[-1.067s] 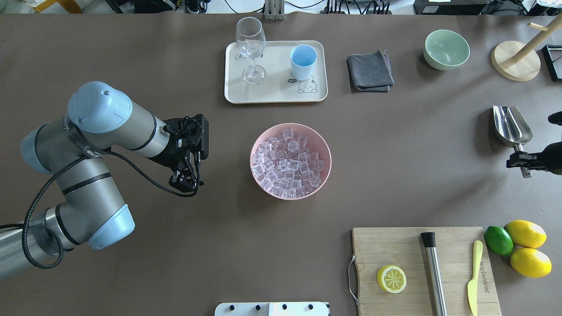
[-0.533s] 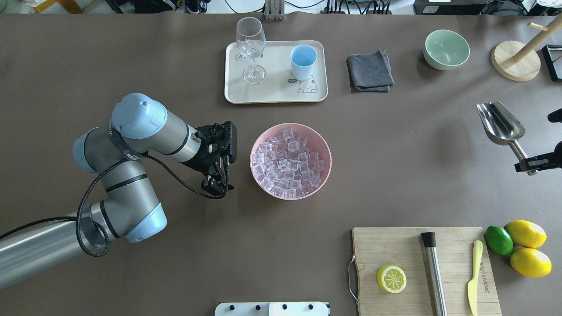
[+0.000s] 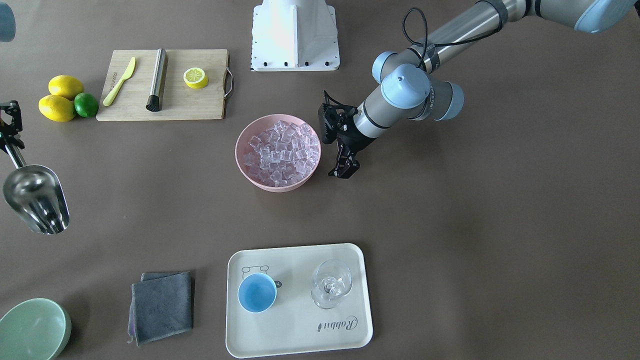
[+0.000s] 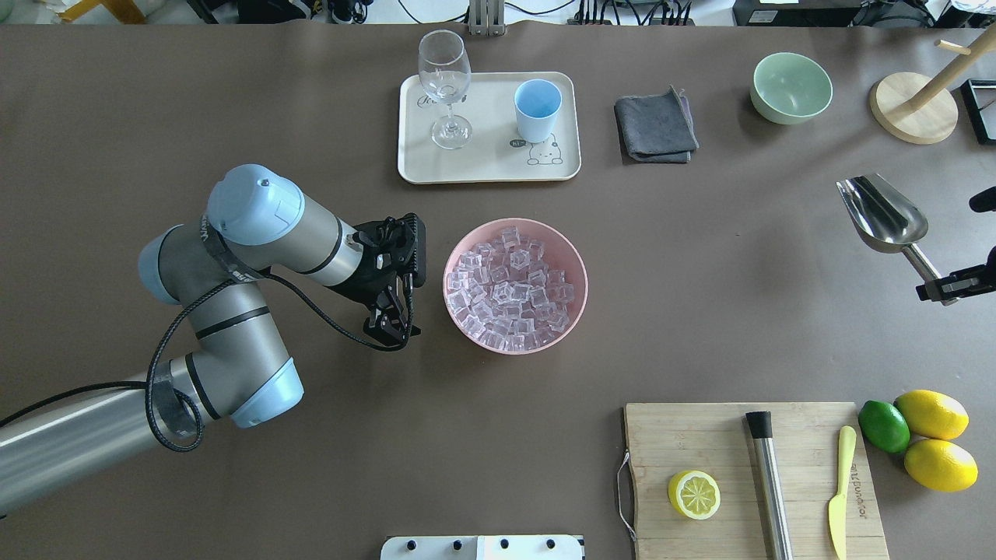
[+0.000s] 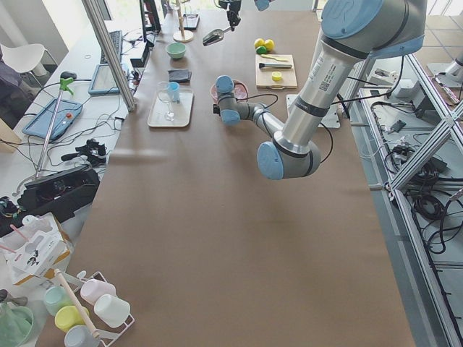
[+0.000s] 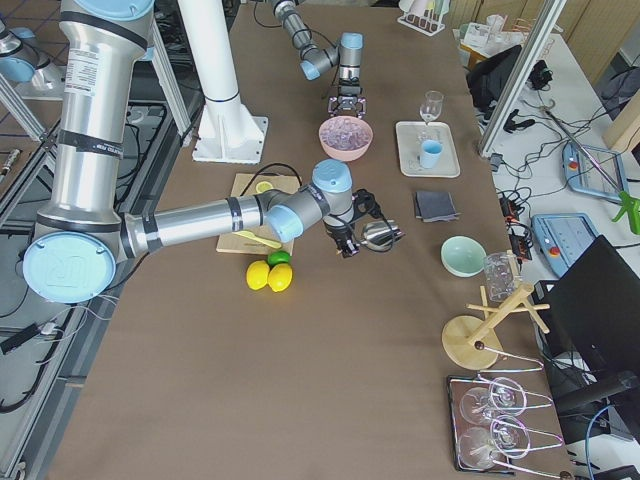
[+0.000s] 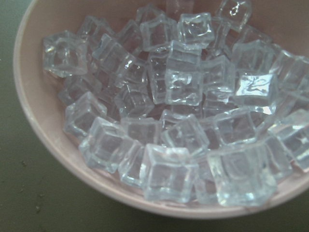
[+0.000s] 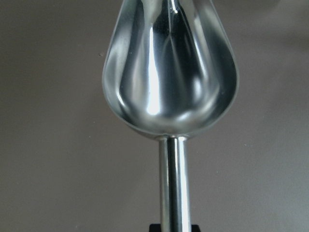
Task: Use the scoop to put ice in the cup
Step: 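Close the right gripper on the metal scoop handle and lift it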
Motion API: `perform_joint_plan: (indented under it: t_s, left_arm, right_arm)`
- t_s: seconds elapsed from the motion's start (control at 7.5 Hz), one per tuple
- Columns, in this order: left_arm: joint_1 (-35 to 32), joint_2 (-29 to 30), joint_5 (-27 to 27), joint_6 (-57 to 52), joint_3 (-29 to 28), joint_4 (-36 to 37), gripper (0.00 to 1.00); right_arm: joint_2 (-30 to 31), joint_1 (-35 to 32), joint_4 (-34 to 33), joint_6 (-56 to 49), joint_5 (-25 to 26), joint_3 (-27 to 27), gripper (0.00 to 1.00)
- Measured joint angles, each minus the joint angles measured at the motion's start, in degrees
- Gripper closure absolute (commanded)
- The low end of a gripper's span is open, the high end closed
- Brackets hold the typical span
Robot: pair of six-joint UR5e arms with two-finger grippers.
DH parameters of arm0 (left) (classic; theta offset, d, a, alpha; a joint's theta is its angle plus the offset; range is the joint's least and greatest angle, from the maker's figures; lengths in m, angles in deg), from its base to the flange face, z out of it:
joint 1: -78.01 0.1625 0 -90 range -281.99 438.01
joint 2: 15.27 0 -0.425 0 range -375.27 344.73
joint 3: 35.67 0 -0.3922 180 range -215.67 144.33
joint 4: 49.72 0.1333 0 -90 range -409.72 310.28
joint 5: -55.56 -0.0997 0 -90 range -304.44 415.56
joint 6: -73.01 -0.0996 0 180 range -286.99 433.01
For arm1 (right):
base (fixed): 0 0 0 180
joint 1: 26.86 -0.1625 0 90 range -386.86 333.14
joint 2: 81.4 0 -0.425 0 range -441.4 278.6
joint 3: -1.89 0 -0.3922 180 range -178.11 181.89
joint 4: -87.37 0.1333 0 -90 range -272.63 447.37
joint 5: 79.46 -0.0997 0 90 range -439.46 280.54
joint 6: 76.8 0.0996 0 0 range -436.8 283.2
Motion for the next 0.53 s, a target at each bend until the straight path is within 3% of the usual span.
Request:
perform_joint_plan:
  t_s: [0.27,0.53]
  left_arm:
    - [0.11,0.86,-1.58,0.22,-1.50,-1.55,0.03]
    - [0.18,1.44,-1.90,0.45,-1.67,-1.88,0.03]
  right_arm:
    - [-2.71,-1.46,-9.52,-5.81,-0.53,-5.47,1.00]
    - [-4.60,-0.73,-14.51,-10.80,1.33,-10.41,1.00]
